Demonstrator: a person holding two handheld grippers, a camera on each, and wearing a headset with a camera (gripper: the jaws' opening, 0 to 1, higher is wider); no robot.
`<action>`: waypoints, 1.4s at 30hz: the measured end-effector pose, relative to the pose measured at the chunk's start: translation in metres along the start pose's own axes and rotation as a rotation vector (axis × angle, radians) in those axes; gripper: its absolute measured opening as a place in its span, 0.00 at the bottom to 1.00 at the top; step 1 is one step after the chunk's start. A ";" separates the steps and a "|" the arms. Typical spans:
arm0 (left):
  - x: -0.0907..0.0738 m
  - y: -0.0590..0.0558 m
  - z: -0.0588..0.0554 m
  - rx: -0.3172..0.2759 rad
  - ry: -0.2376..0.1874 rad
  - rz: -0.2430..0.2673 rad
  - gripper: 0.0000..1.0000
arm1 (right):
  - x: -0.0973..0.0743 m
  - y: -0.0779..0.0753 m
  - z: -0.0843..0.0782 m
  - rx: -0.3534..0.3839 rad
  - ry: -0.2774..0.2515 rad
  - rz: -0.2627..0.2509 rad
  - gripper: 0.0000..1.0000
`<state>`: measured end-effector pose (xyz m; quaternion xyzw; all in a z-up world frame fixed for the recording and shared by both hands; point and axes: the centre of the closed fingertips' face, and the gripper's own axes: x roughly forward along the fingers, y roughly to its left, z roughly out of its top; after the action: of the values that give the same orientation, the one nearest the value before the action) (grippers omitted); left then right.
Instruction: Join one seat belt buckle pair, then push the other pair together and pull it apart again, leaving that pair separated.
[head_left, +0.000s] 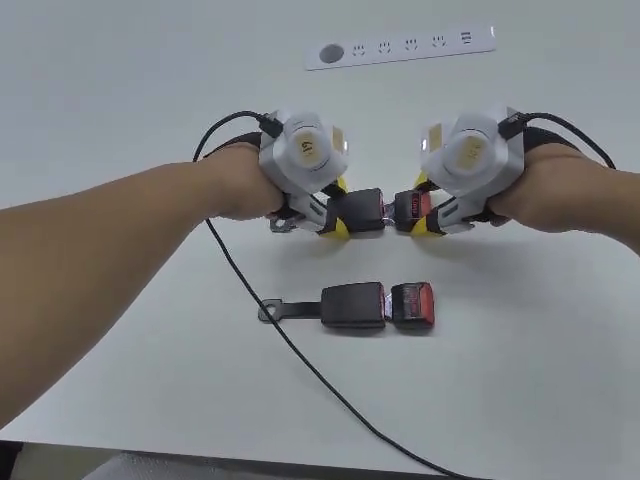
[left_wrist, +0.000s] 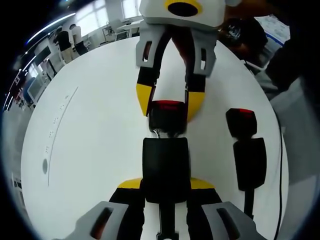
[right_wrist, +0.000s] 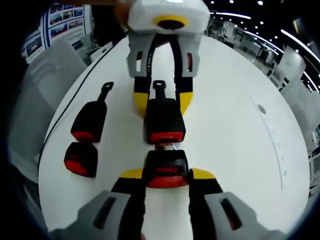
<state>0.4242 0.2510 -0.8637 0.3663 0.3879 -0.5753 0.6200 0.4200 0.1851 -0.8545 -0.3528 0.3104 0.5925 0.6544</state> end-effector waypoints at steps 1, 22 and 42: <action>0.000 0.000 0.000 0.000 0.000 0.000 0.32 | 0.000 0.000 -0.001 -0.002 0.000 0.001 0.31; -0.004 -0.008 0.007 -0.016 -0.003 0.001 0.32 | -0.019 0.002 -0.026 0.006 0.014 -0.010 0.32; -0.002 -0.008 0.005 -0.013 0.013 0.002 0.32 | -0.060 0.001 -0.092 0.063 0.098 -0.048 0.33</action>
<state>0.4166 0.2466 -0.8594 0.3664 0.3954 -0.5699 0.6202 0.4142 0.0748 -0.8564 -0.3680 0.3518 0.5488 0.6631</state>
